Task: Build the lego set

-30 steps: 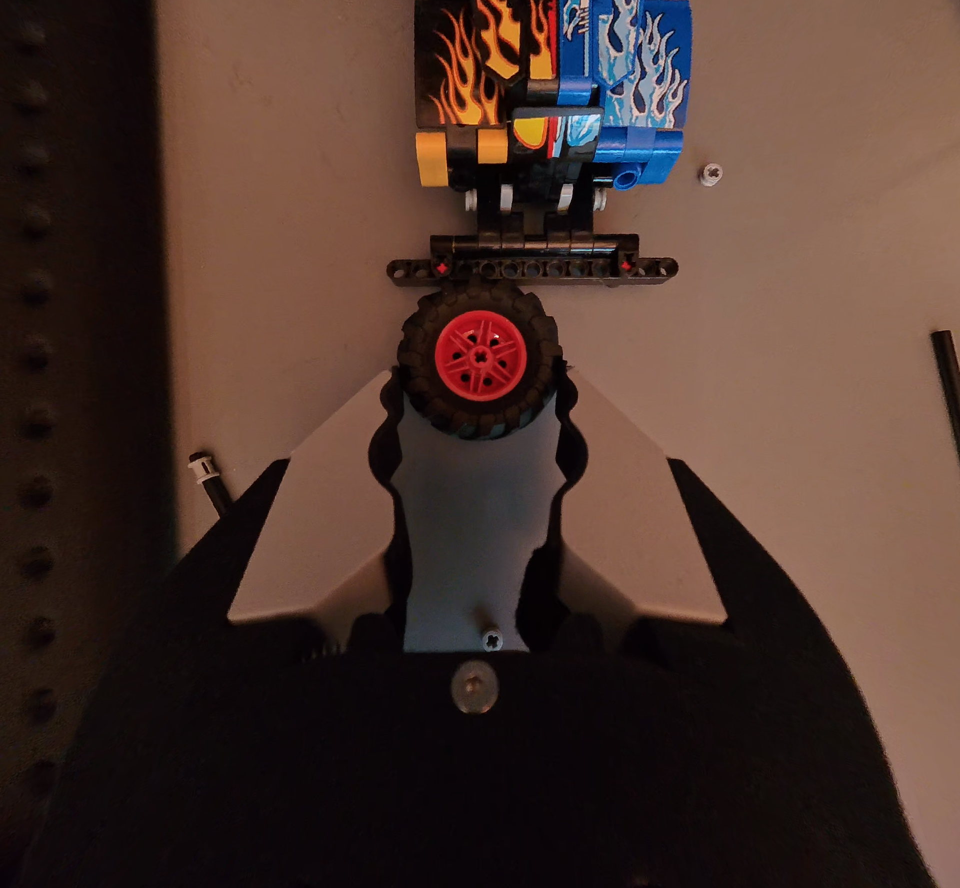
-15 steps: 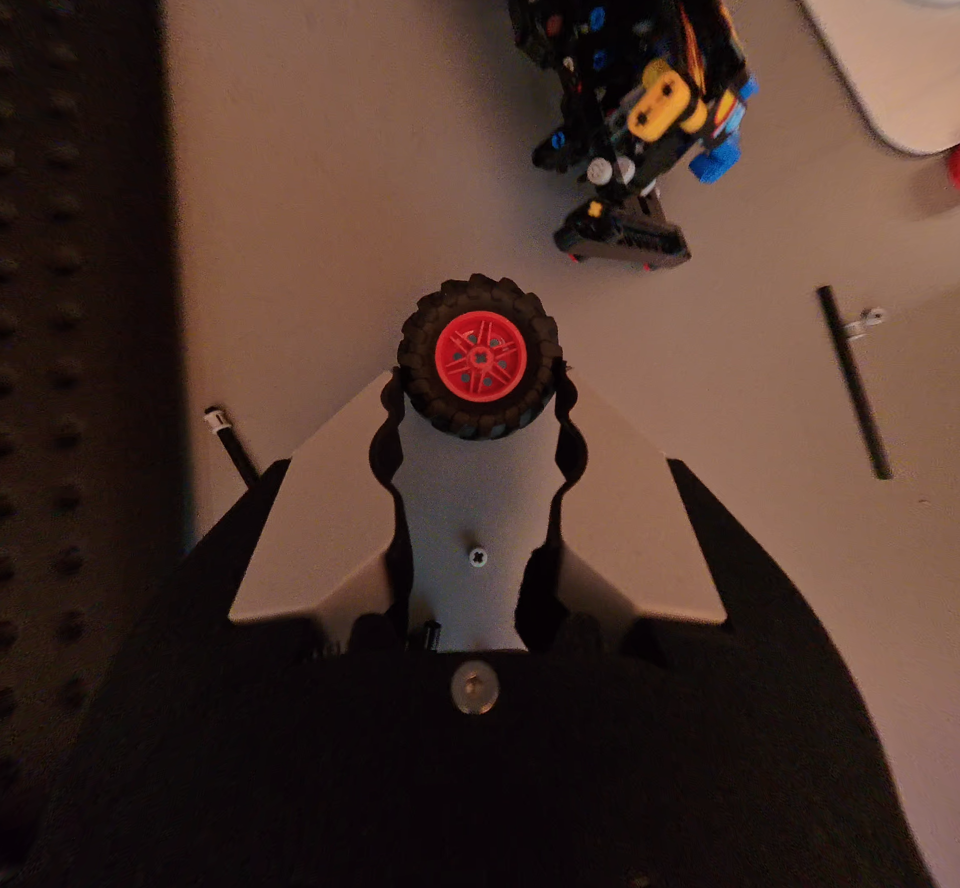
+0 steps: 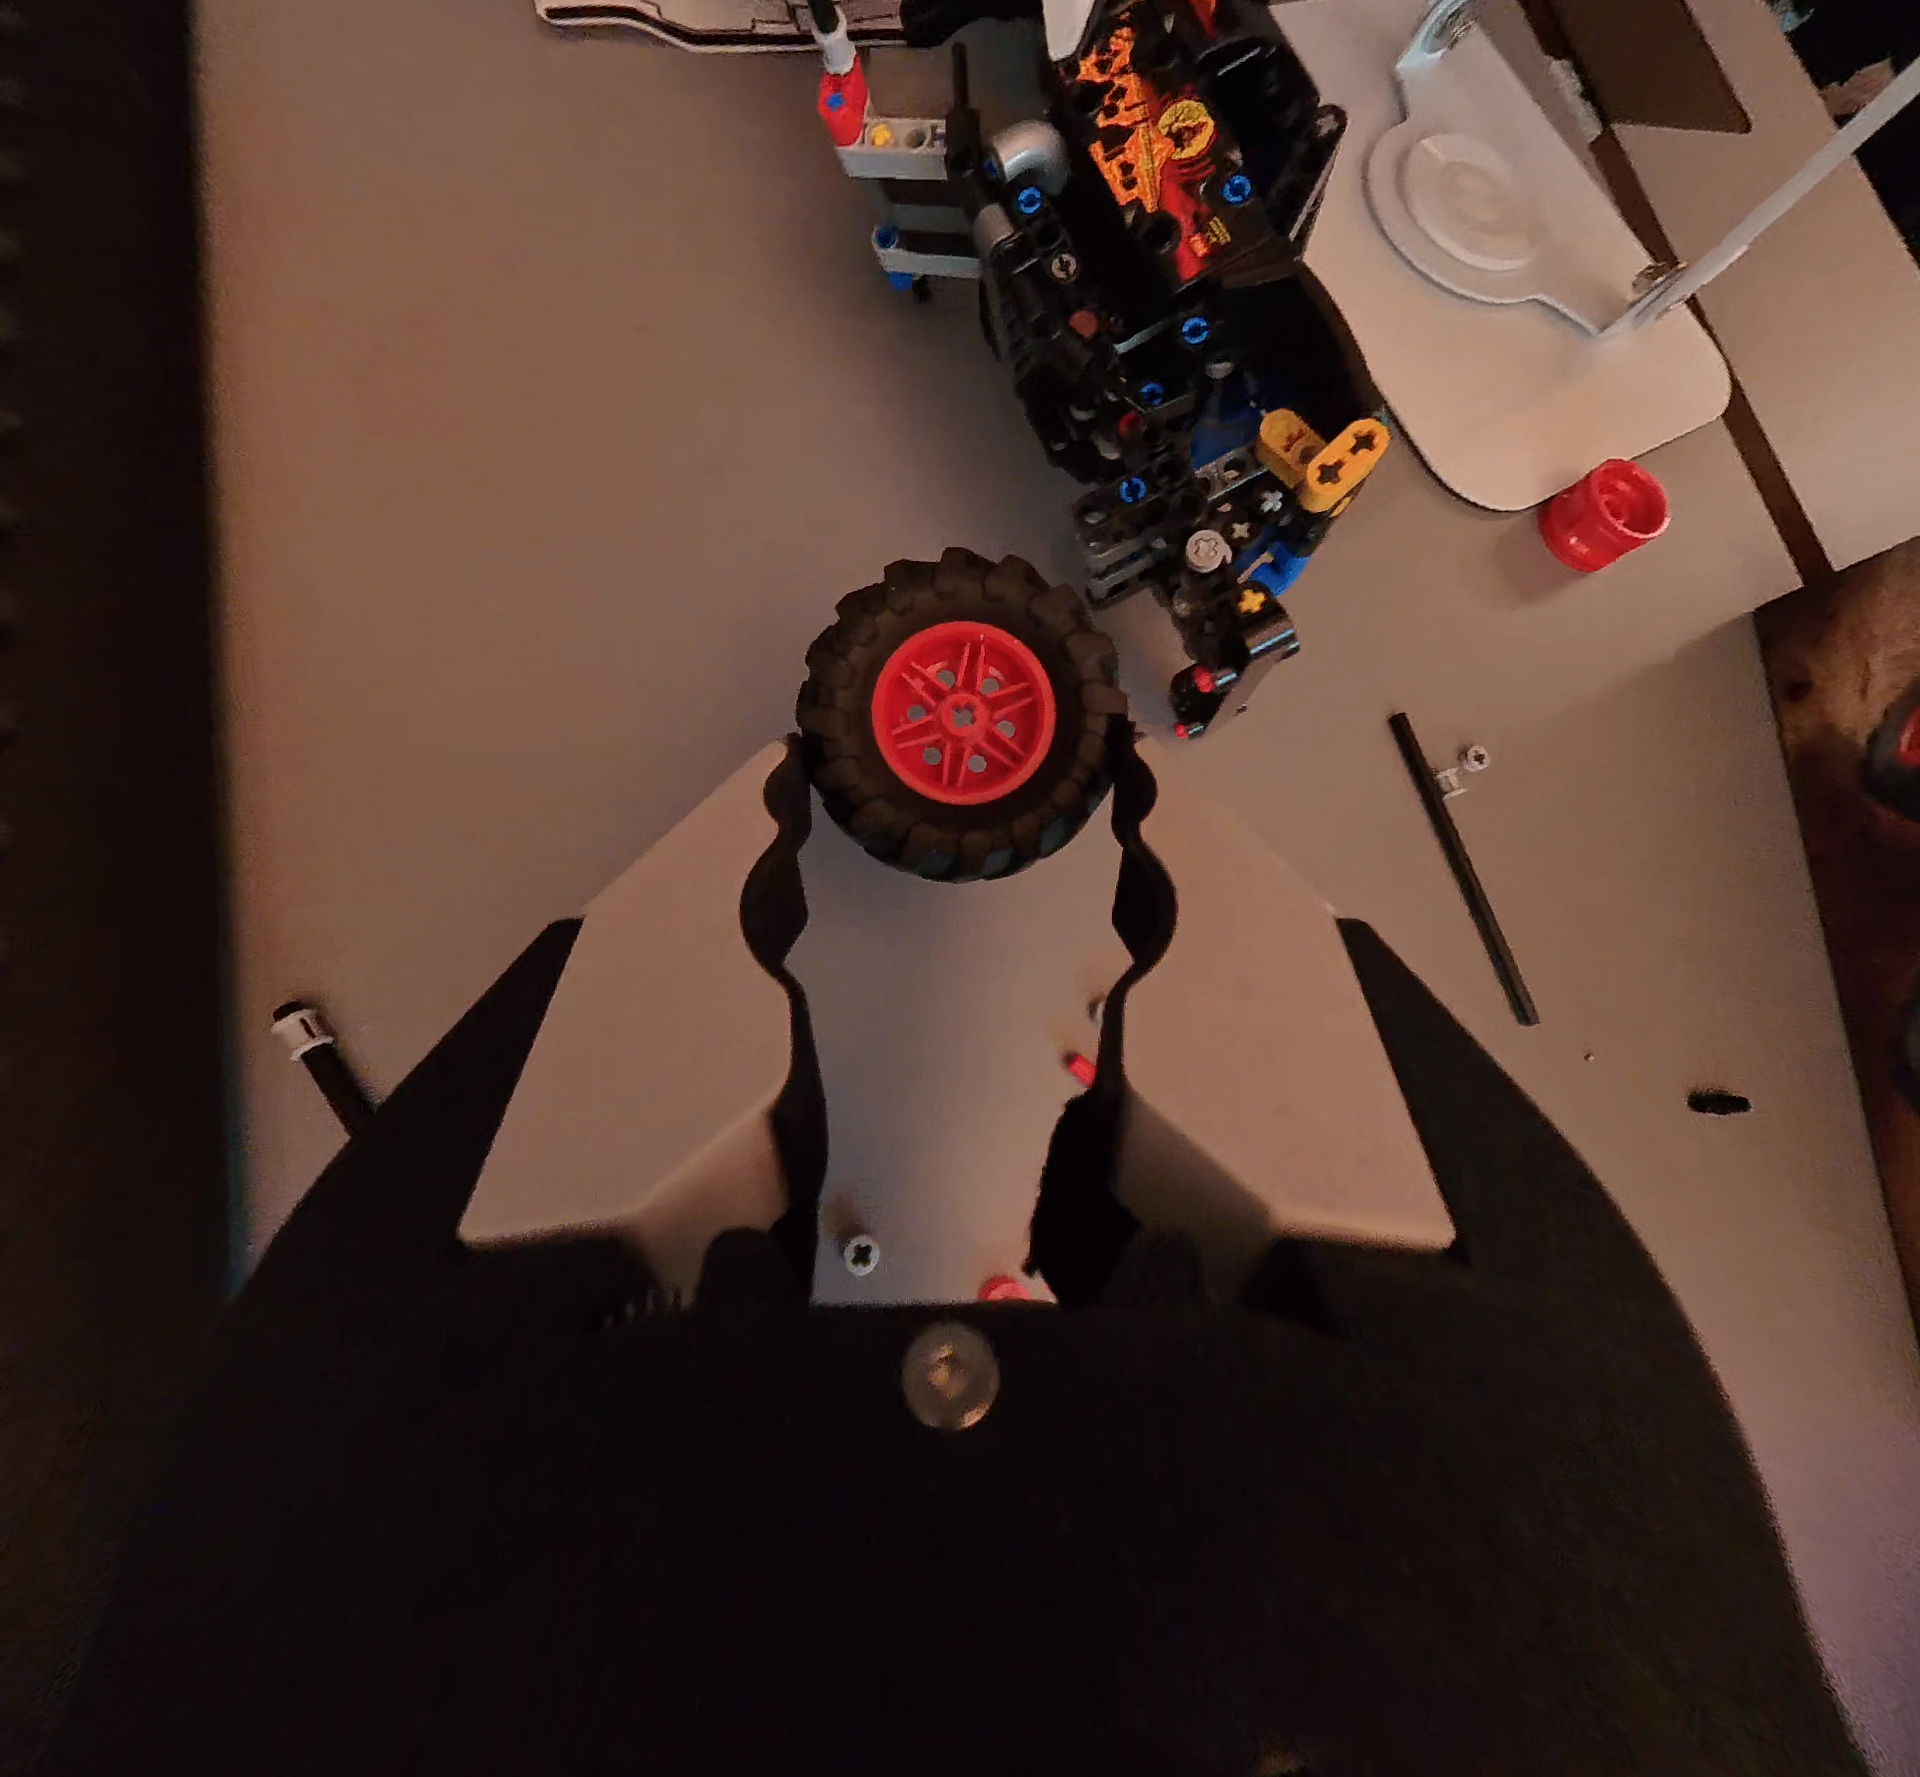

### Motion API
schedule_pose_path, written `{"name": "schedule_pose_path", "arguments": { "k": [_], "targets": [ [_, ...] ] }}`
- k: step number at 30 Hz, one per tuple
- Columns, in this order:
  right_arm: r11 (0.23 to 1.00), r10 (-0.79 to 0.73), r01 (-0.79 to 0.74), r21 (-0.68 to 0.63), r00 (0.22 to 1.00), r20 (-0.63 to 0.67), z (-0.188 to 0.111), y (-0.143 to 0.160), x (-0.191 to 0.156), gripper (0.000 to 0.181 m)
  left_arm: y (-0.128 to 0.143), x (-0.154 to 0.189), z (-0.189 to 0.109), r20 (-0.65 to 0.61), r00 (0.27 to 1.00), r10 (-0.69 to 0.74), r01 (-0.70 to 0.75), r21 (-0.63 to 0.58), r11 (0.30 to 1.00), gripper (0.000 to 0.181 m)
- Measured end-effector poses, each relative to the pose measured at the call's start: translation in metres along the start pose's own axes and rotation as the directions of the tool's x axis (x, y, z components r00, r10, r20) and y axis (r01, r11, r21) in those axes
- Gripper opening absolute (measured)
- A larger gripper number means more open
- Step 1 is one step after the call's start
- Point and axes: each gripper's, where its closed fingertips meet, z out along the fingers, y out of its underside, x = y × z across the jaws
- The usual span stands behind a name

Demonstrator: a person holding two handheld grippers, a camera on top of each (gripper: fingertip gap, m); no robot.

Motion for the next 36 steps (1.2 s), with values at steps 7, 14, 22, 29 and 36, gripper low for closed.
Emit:
{"name": "schedule_pose_path", "arguments": {
  "k": [7, 14, 22, 29, 36],
  "targets": [
    [0.999, 0.028, -0.027, 0.034, 0.999, -0.022, -0.001, -0.003, 0.005, 0.057, -0.005, -0.004, 0.001, -0.046, 0.998, -0.053, 0.056, 0.071, 0.996, 0.083],
    [0.926, 0.208, -0.248, 0.285, 0.965, 0.161, -0.02, -0.033, 0.005, 0.057, 0.003, -0.014, 0.009, -0.019, 0.999, -0.045, 0.046, 0.078, 0.996, 0.098],
    [0.539, 0.327, -0.674, 0.505, 0.72, 0.612, -0.075, -0.063, 0.027, 0.057, 0.004, -0.01, 0.005, -0.019, 0.999, -0.03, 0.032, 0.102, 0.994, 0.098],
    [0.51, 0.304, -0.688, 0.516, 0.705, 0.64, -0.081, -0.066, 0.027, 0.057, -0.001, -0.013, -0.006, -0.005, 1.0, -0.026, 0.026, 0.142, 0.989, 0.1],
    [0.542, 0.32, -0.663, 0.517, 0.731, 0.602, -0.077, -0.061, 0.026, 0.057, -0.009, -0.01, -0.023, 0.018, 1.0, 0.02, -0.023, 0.194, 0.981, 0.092]
  ]
}}
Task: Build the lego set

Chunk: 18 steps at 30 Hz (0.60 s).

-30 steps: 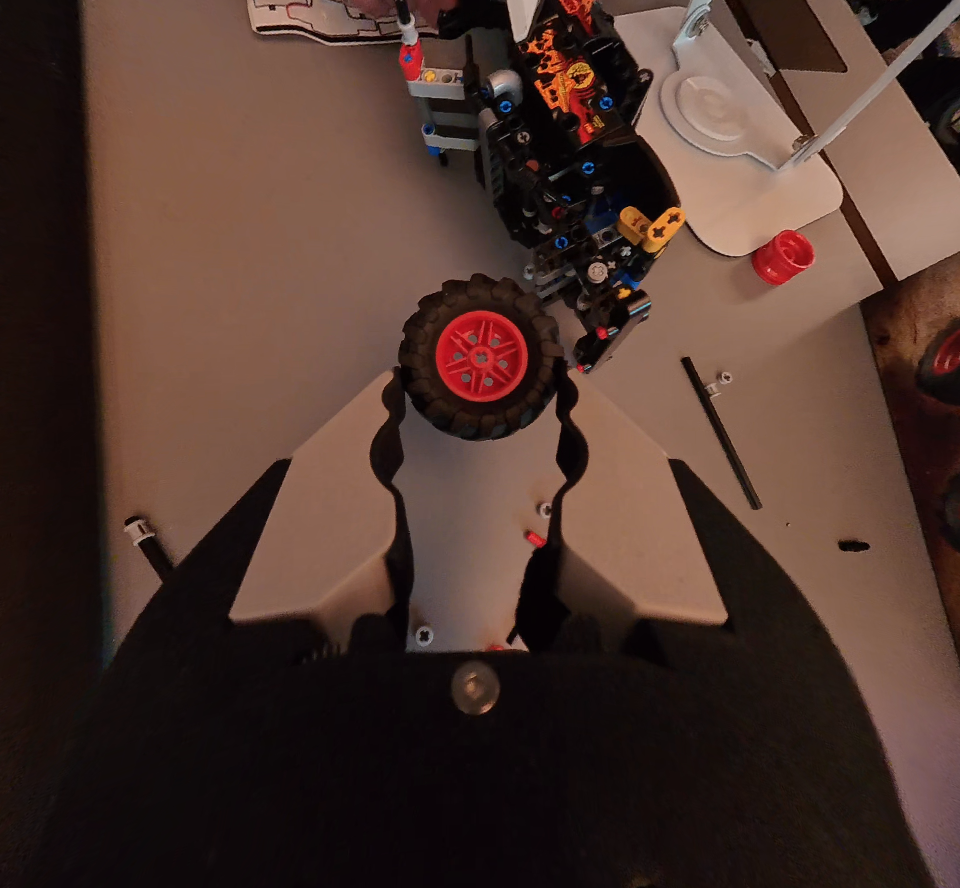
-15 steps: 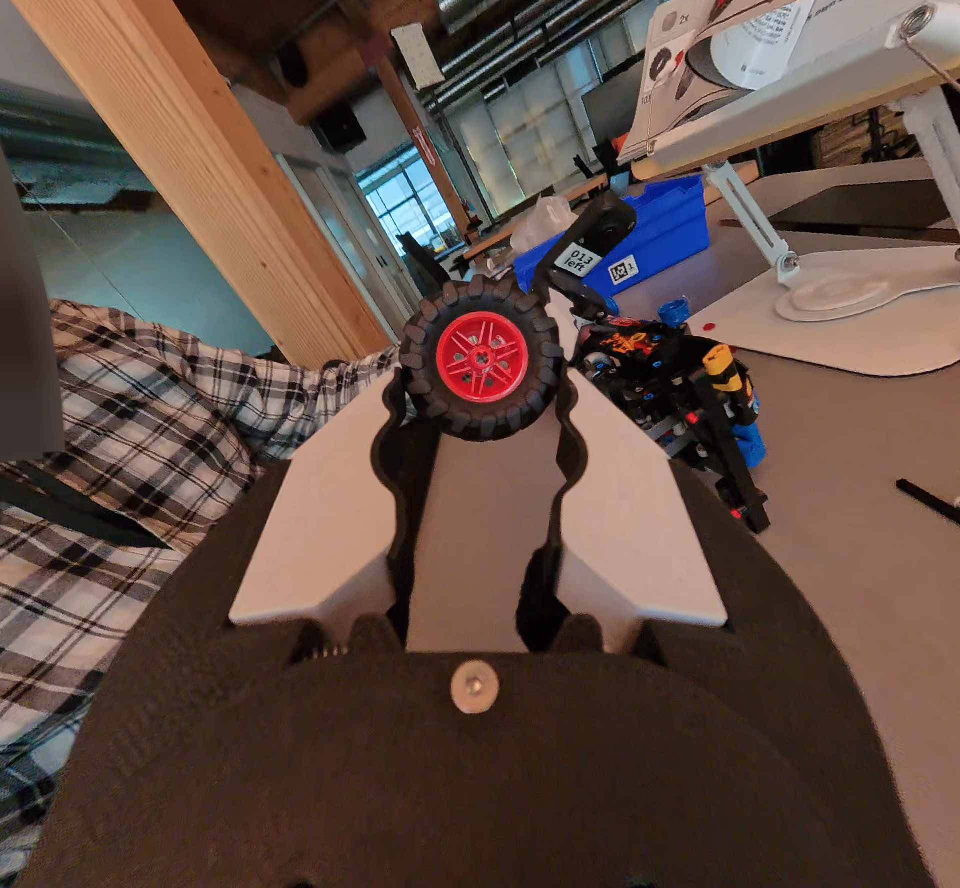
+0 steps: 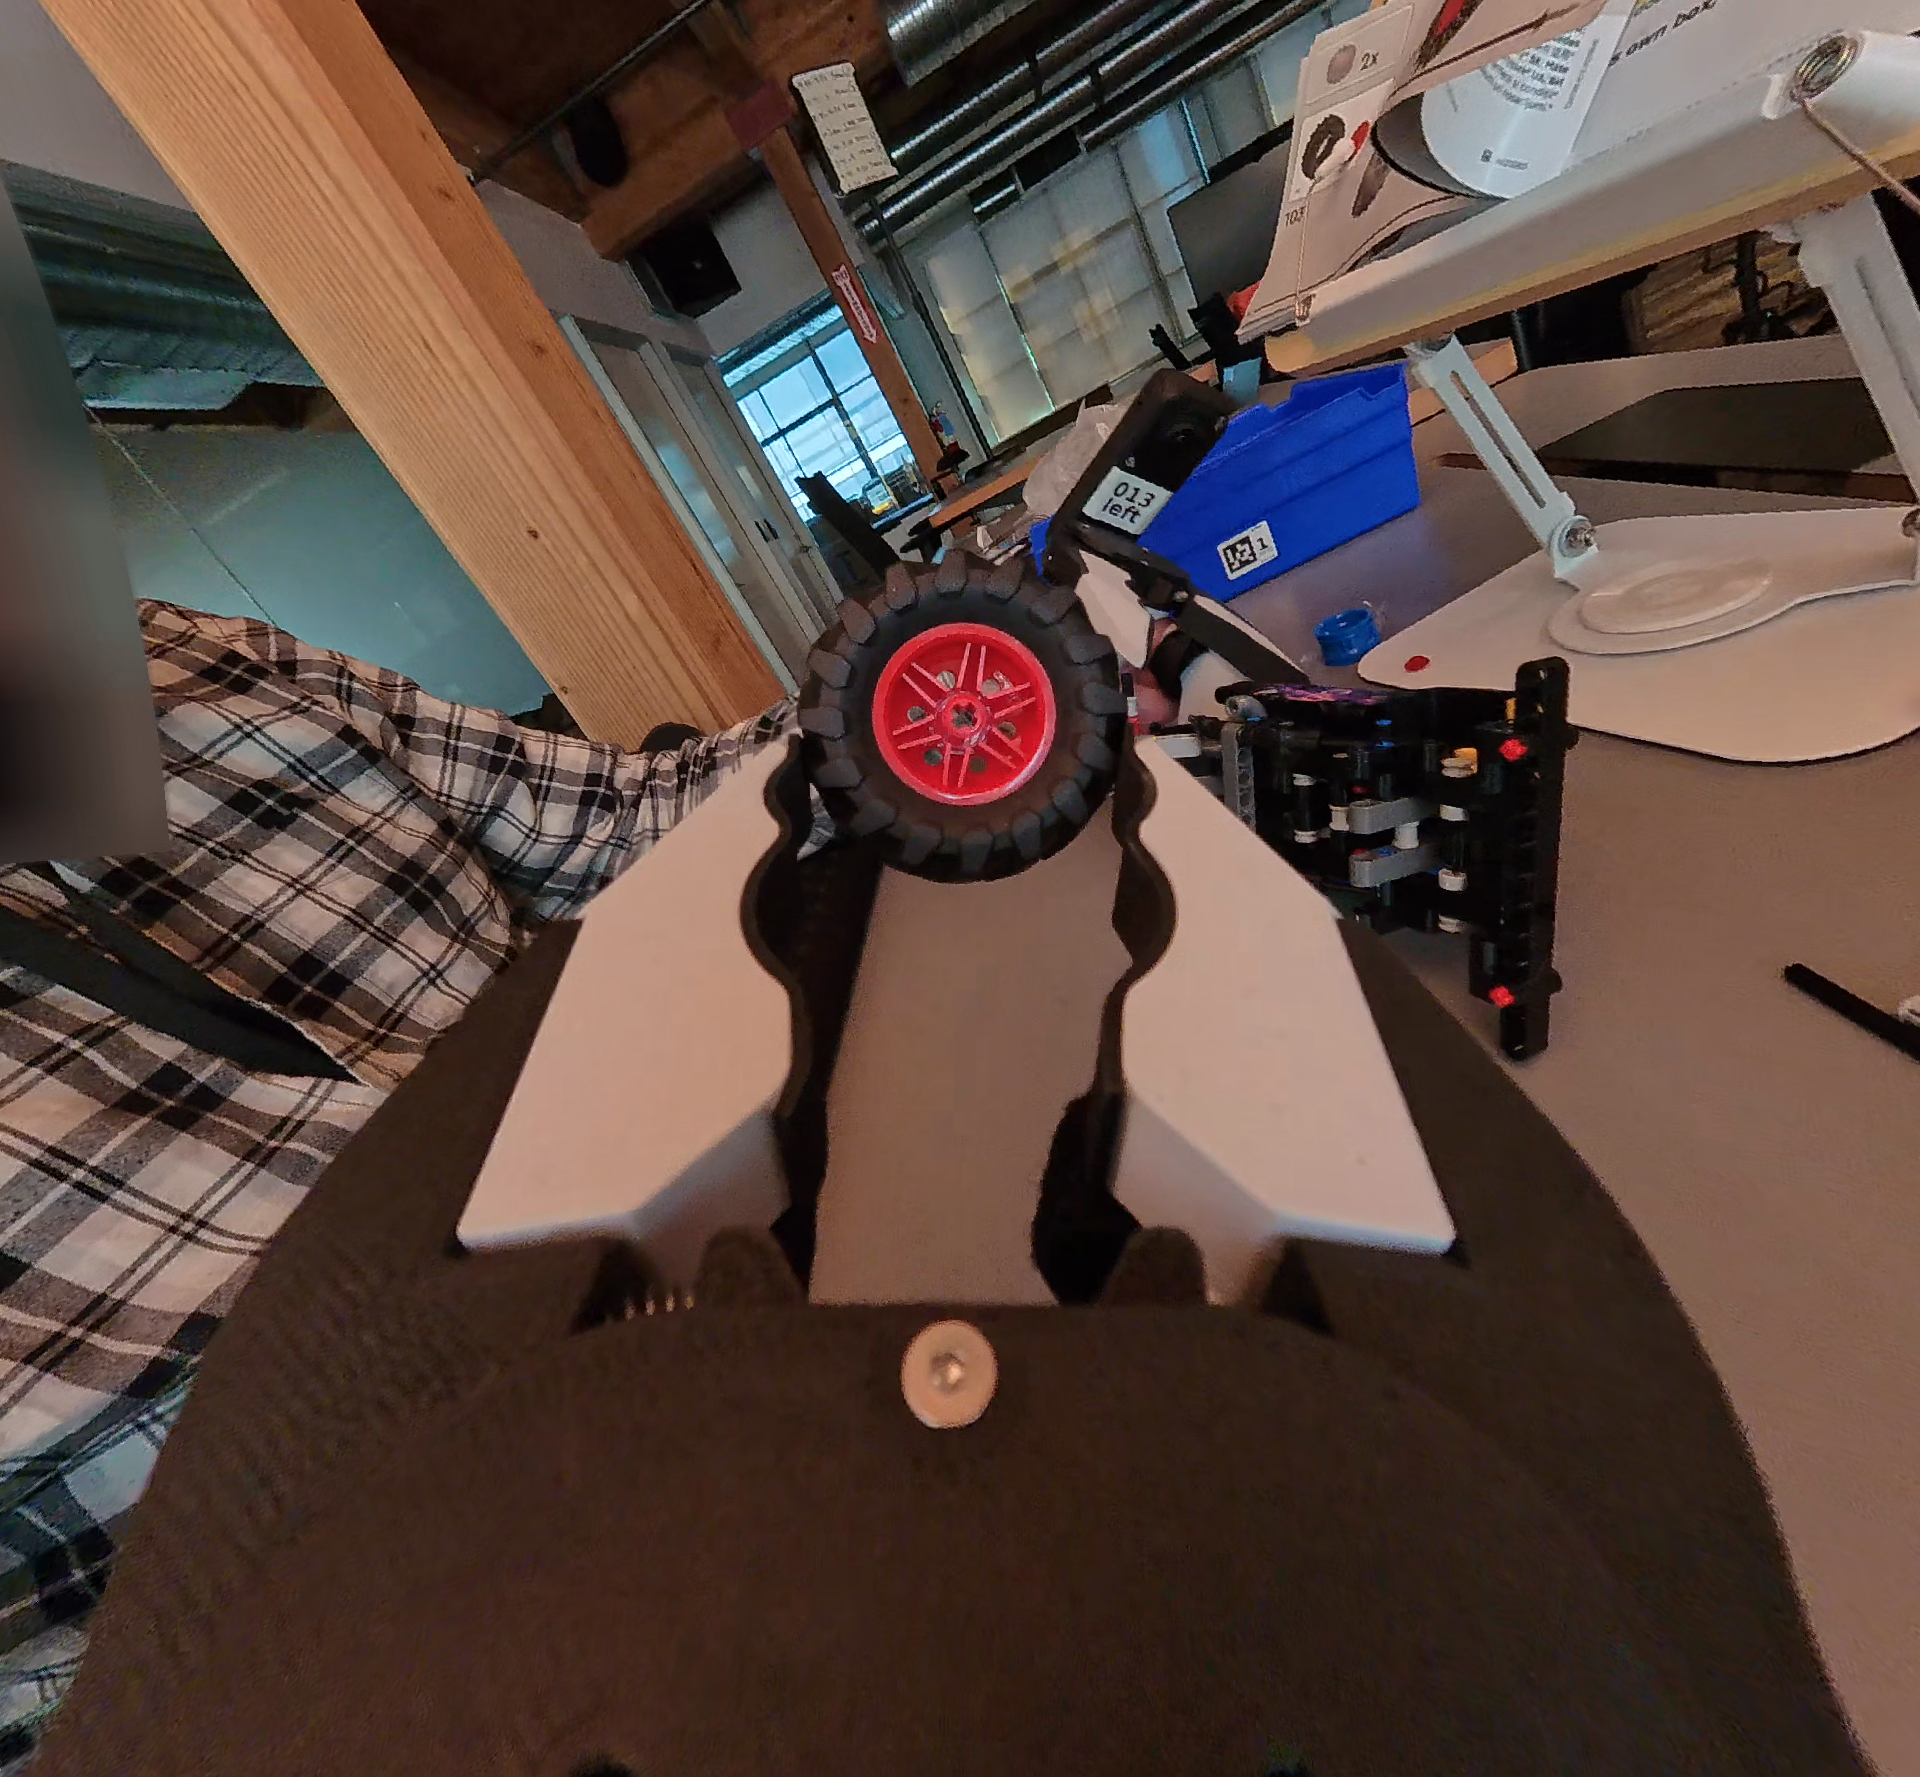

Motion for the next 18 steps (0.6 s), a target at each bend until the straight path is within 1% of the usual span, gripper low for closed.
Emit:
{"name": "schedule_pose_path", "arguments": {
  "k": [4, 9, 12, 15, 18],
  "targets": [
    [1.0, -0.015, 0.015, -0.026, 1.0, -0.021, 0.001, 0.004, 0.003, 0.057, 0.0, 0.0, -0.003, 0.048, 0.997, 0.067, -0.067, -0.006, 0.998, 0.096],
    [0.998, -0.031, 0.029, -0.047, 0.998, -0.05, 0.001, 0.008, 0.008, 0.057, -0.01, 0.011, -0.01, 0.122, 0.97, 0.21, -0.213, 0.01, 0.977, 0.095],
    [0.998, -0.04, 0.036, -0.054, 0.997, -0.06, 0.001, 0.009, 0.01, 0.057, -0.004, 0.018, -0.011, 0.181, 0.93, 0.32, -0.318, -0.042, 0.947, 0.095],
    [0.997, -0.047, 0.043, -0.059, 0.997, -0.066, 0.001, 0.009, 0.01, 0.057, 0.001, 0.024, -0.012, 0.238, 0.87, 0.433, -0.426, -0.083, 0.901, 0.088],
    [0.997, -0.058, 0.053, -0.063, 0.995, -0.076, 0.001, 0.009, 0.012, 0.057, 0.009, 0.029, -0.014, 0.273, 0.827, 0.492, -0.481, -0.112, 0.87, 0.079]
  ]
}}
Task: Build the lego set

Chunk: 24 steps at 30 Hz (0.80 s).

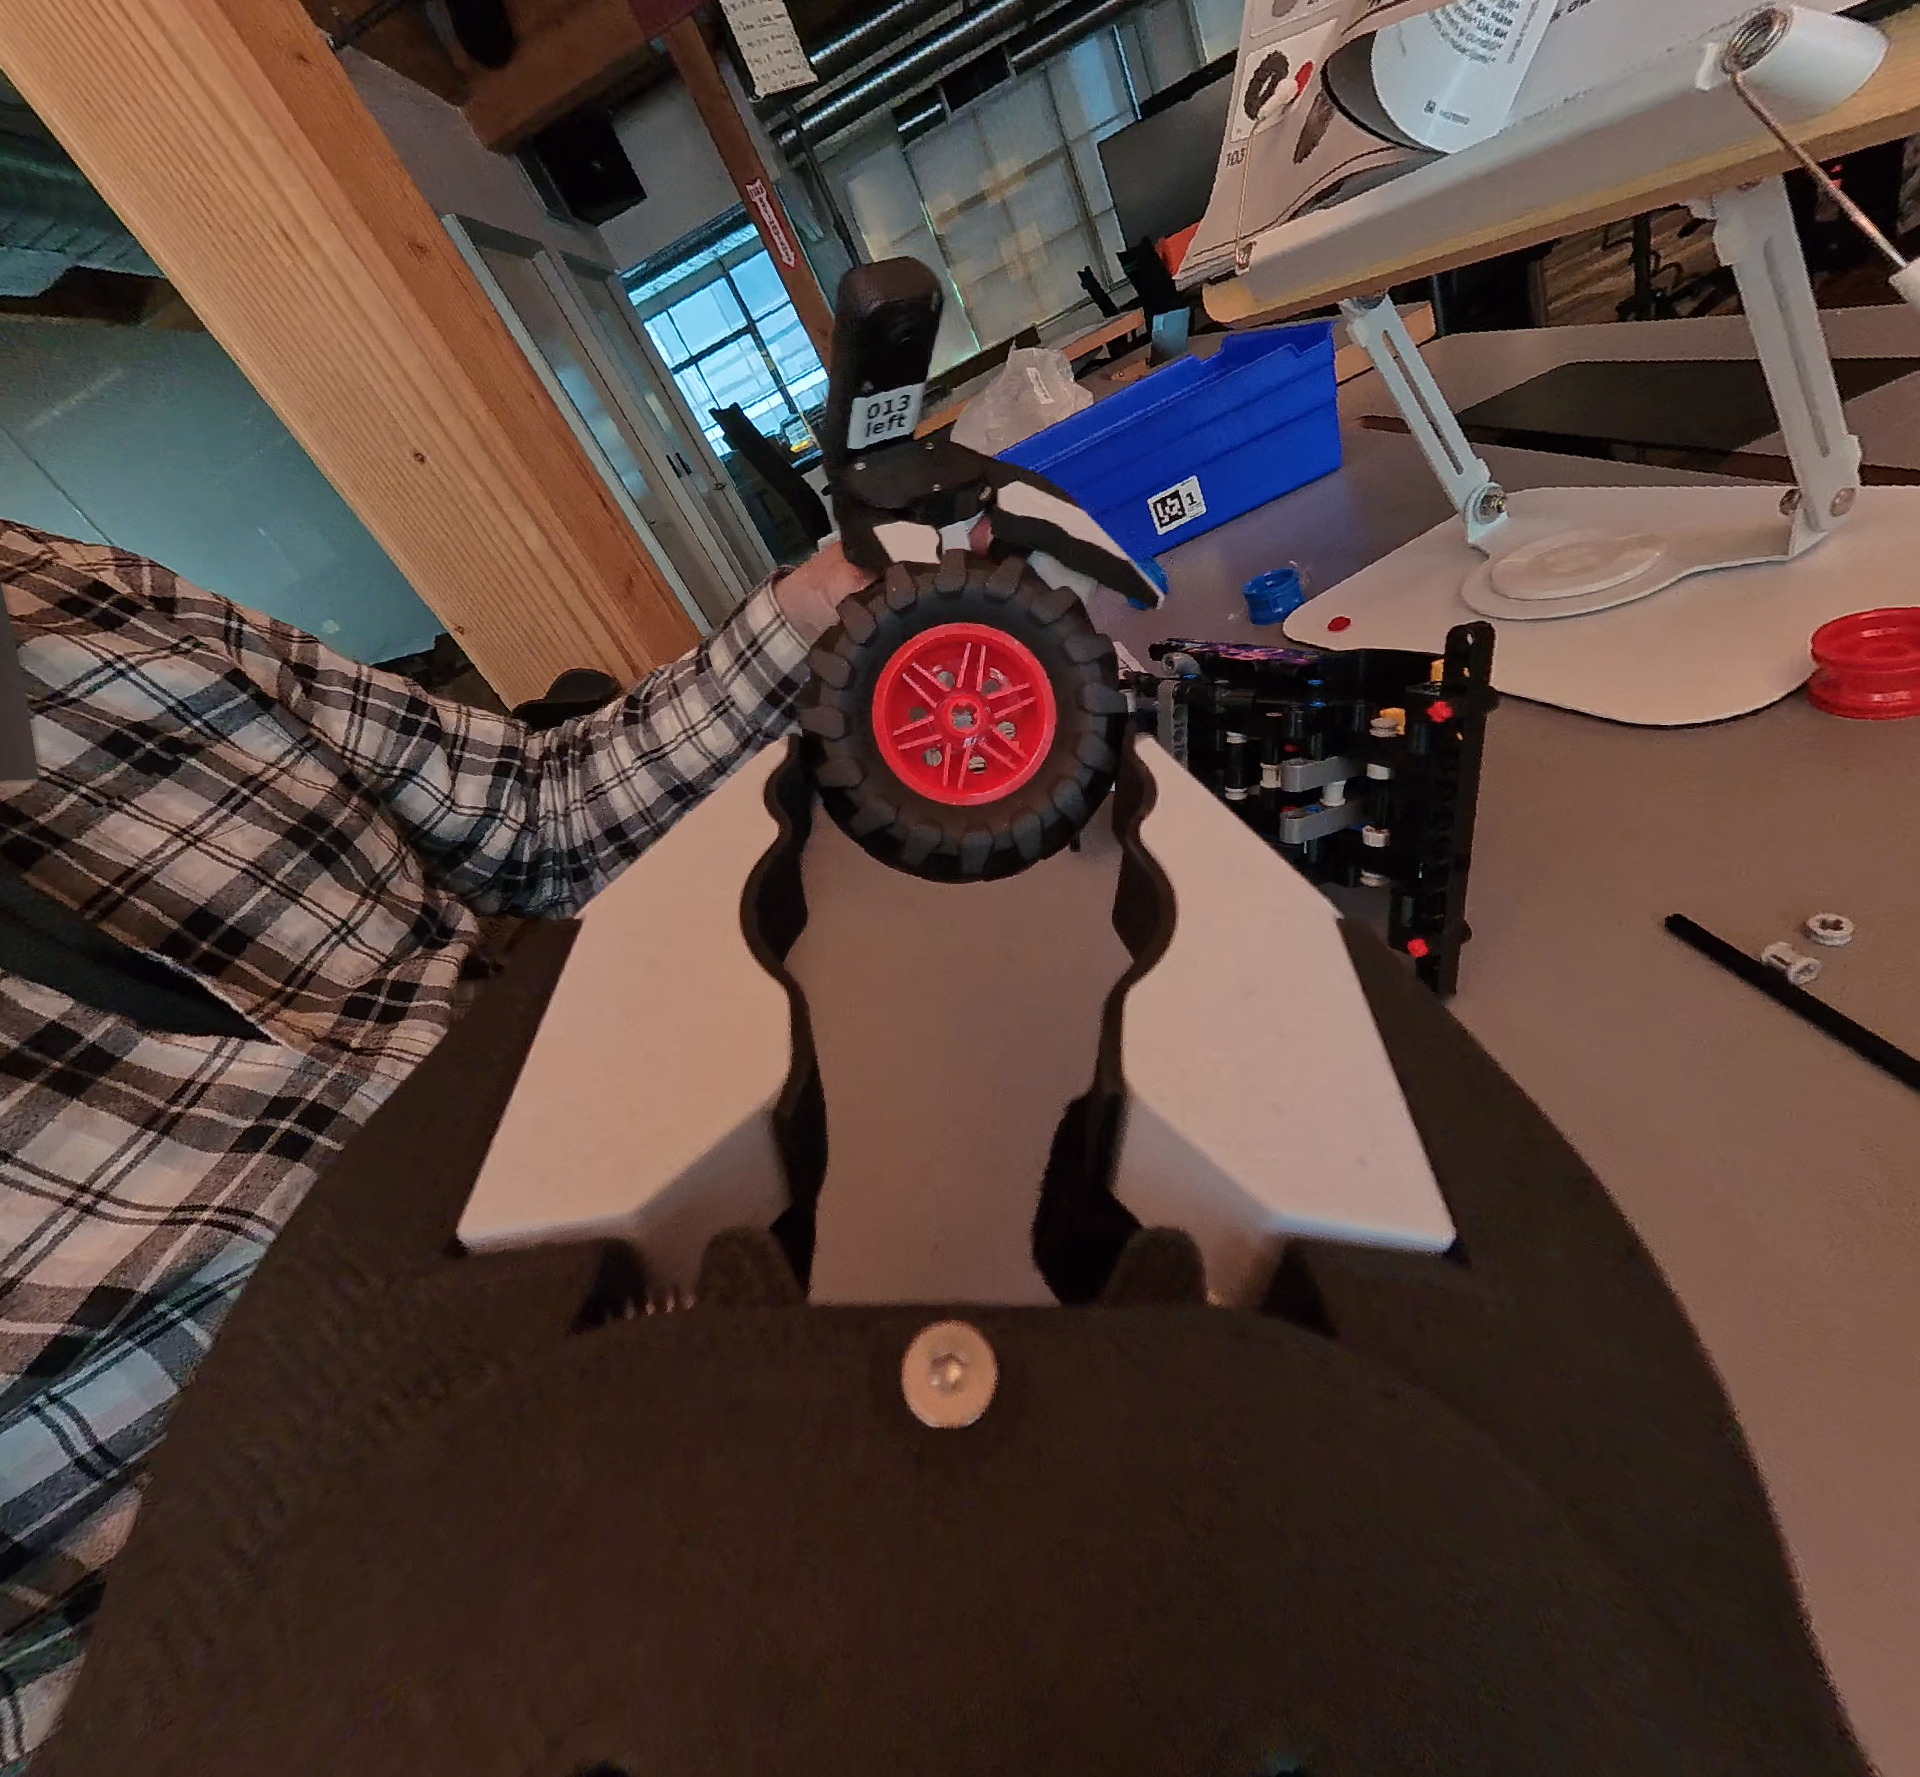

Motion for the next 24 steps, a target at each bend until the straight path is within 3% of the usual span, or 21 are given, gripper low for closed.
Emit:
{"name": "schedule_pose_path", "arguments": {
  "k": [9, 24],
  "targets": [
    [1.0, -0.009, 0.008, -0.017, 1.0, -0.023, -0.001, 0.003, 0.003, 0.057, 0.021, 0.01, 0.008, 0.067, 0.989, 0.133, -0.131, -0.039, 0.991, 0.062],
    [0.999, -0.022, 0.02, -0.048, 0.999, -0.048, 0.001, 0.009, 0.007, 0.057, 0.024, 0.011, 0.027, 0.179, 0.936, 0.304, -0.3, -0.049, 0.953, 0.035]
  ]
}}
